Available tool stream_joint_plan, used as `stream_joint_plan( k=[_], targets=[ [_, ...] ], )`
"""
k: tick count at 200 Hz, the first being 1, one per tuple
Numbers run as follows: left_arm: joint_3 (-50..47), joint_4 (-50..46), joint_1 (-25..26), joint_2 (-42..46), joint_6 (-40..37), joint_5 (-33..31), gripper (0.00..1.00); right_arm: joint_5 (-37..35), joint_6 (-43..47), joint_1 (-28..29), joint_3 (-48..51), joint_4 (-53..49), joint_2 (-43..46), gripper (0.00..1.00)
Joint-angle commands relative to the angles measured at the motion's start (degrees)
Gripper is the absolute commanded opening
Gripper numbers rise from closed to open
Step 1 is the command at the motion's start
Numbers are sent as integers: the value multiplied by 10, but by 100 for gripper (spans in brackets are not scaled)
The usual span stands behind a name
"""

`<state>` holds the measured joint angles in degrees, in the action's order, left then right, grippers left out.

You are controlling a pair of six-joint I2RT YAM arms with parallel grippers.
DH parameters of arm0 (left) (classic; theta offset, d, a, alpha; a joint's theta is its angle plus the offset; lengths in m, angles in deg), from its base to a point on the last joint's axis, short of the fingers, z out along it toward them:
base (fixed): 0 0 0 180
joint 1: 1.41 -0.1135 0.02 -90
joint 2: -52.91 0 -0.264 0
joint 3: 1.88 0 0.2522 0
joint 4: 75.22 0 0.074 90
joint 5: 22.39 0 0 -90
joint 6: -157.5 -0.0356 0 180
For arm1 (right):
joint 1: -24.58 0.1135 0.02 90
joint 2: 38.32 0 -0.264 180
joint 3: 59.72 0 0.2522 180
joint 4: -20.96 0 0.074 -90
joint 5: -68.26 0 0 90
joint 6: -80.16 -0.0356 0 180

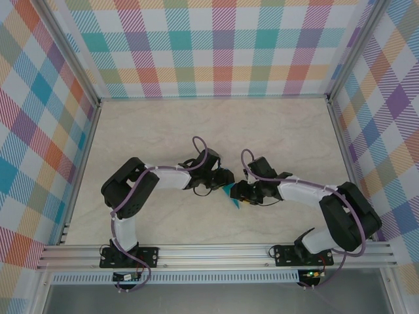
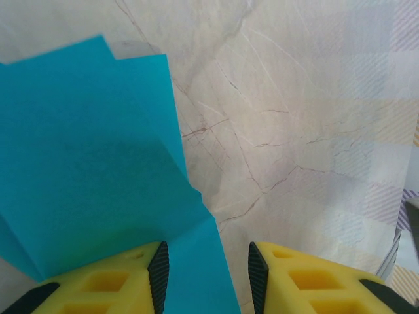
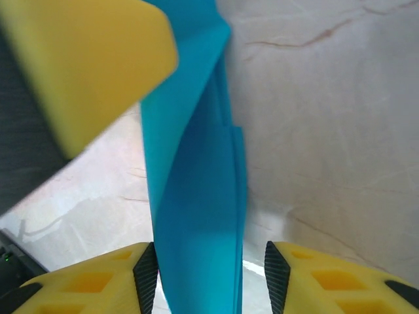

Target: Fold a paper plane with a square sheet of paper (pick it up from the middle)

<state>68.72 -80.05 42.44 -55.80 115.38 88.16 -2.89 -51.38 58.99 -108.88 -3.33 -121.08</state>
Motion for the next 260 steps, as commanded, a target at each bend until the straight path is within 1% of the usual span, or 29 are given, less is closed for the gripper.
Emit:
stream_joint_plan(
  k=[1, 20, 32, 50, 57, 69, 87, 101, 126, 147, 157, 170, 181, 194, 230, 247, 260],
  targets=[
    [10, -21, 6, -13, -15, 4, 39, 12, 6, 4, -2, 6, -15, 47],
    [10, -21, 7, -13, -14, 4, 39, 9, 5, 5, -3, 5, -25, 44],
    [9, -22, 7, -13, -14, 4, 39, 4, 10, 6, -8, -6, -36, 40],
    [10, -21, 7, -14, -14, 5, 39, -11, 15, 16, -16, -25, -47, 40],
    [10, -22, 7, -15, -14, 5, 39, -6, 18, 21, -16, -22, -47, 40],
    [10, -24, 7, -14, -15, 6, 39, 5, 11, 28, -11, -5, -27, 42],
    [10, -28, 7, -12, -15, 3, 39, -4, 14, 34, -18, -20, 1, 52],
    [9, -27, 6, -13, -15, 4, 39, -23, 21, 34, -20, -34, 0, 52],
    [11, -25, 7, -14, -15, 5, 39, -18, 26, 35, -31, -31, -32, 48],
    [11, -27, 6, -13, -16, 6, 39, -26, 15, 37, -28, -19, -44, 39],
    [10, -26, 7, -12, -16, 5, 39, -30, 7, 37, -23, -14, -44, 38],
    [10, -27, 7, -11, -16, 6, 39, -19, -4, 36, -12, 5, -42, 38],
    [12, -29, 7, -10, -17, 5, 39, -9, -13, 35, -4, 22, -44, 35],
    [11, -30, 6, -9, -18, 5, 38, -6, -18, 35, 2, 29, -46, 34],
    [15, -36, 7, -10, -20, 5, 38, 8, -21, 32, 24, 46, -55, 28],
    [17, -39, 7, -11, -23, 7, 38, 7, -17, 32, 29, 38, -51, 29],
    [18, -41, 7, -12, -23, 7, 38, -5, -12, 32, 24, 10, -44, 34]
  ],
)
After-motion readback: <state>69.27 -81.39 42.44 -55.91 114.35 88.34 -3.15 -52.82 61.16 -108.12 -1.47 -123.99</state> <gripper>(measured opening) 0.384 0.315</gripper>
